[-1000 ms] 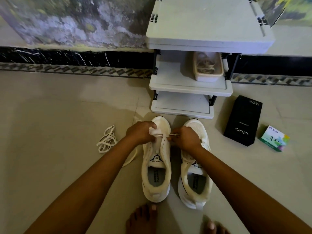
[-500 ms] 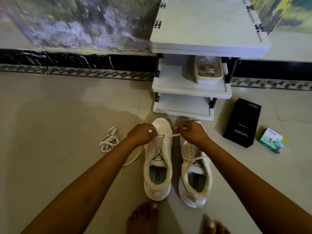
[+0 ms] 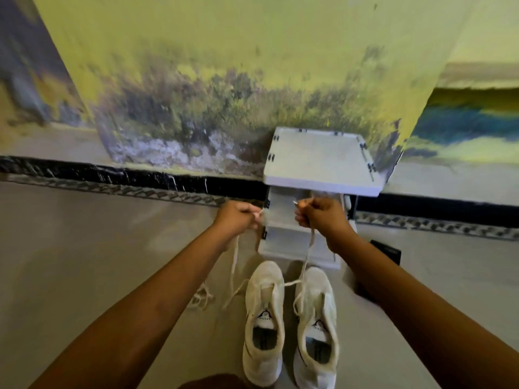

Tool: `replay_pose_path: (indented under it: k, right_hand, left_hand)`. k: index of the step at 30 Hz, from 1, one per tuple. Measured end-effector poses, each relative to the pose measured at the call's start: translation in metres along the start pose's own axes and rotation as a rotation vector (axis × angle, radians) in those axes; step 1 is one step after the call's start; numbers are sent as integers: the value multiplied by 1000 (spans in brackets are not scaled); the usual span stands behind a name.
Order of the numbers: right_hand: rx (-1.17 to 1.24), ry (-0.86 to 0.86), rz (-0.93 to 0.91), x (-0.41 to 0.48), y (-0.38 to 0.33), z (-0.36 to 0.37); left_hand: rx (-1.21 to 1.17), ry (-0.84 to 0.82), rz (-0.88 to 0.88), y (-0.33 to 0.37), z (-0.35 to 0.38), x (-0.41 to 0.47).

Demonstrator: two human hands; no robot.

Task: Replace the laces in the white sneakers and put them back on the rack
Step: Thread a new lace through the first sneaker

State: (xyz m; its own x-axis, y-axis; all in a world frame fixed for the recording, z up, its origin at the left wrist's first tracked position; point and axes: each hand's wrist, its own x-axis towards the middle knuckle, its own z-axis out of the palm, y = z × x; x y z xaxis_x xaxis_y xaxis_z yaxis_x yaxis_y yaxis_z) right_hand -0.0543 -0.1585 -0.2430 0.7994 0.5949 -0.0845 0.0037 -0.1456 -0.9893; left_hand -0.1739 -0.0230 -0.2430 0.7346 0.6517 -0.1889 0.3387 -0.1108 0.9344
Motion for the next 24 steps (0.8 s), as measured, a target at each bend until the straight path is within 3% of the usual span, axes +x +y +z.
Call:
replay_pose_path:
  k: [5,15,20,24]
  right_hand:
    - [26,57,-204,-3,-79,-5]
    - [101,118,-442,-8,-200,-8]
    - [4,80,-516,-14,-243,-9]
    - [-2,97,-549,-15,-260,-9]
  left_hand:
    - [-41,91,148,87,-30,-9]
    - [-147,224,476,208,-44,-35]
    - [-84,258,612,254,-53,-50]
    - [-68,295,617,261,-54,-51]
